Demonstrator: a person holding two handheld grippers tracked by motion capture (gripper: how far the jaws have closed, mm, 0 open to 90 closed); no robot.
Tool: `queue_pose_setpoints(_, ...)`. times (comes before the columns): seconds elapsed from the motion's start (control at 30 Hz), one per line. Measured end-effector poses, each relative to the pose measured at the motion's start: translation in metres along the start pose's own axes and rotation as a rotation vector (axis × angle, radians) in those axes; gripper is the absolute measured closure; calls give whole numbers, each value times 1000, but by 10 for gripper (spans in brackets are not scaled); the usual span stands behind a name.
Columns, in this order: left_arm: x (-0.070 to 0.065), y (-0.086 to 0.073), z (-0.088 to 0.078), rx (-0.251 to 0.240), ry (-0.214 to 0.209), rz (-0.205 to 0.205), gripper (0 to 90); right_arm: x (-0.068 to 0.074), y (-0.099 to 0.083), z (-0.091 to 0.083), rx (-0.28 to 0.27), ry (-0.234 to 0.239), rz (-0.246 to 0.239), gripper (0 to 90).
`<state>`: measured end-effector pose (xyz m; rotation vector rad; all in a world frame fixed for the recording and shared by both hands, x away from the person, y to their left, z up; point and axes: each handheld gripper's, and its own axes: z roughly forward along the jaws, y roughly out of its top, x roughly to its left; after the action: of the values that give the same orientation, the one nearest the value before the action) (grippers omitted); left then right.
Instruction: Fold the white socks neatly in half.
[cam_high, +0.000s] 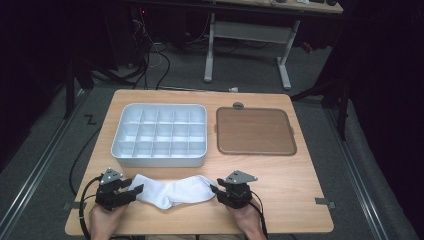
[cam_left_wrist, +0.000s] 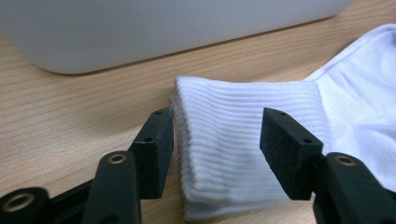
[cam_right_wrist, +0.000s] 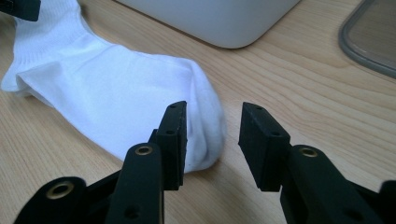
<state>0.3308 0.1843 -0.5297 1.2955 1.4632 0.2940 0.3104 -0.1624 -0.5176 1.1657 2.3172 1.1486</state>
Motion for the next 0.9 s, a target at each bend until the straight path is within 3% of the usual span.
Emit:
queue_pose_setpoints(0.37, -1, -5, 3, 4, 7, 10, 531, 1, -5, 9, 53, 11, -27, 813)
queue_pose_setpoints(0.57, -3, -7, 3, 2, -7, 10, 605, -1, -6, 7, 61, -1, -35, 836)
queue_pose_setpoints(0.63, -6, -10, 4, 7, -14, 28, 618, -3, -7, 6, 59, -8, -41, 839)
queue_pose_setpoints(0.9, -14, -14, 9, -1, -25, 18, 653, -10, -10, 1, 62, -39, -39, 839)
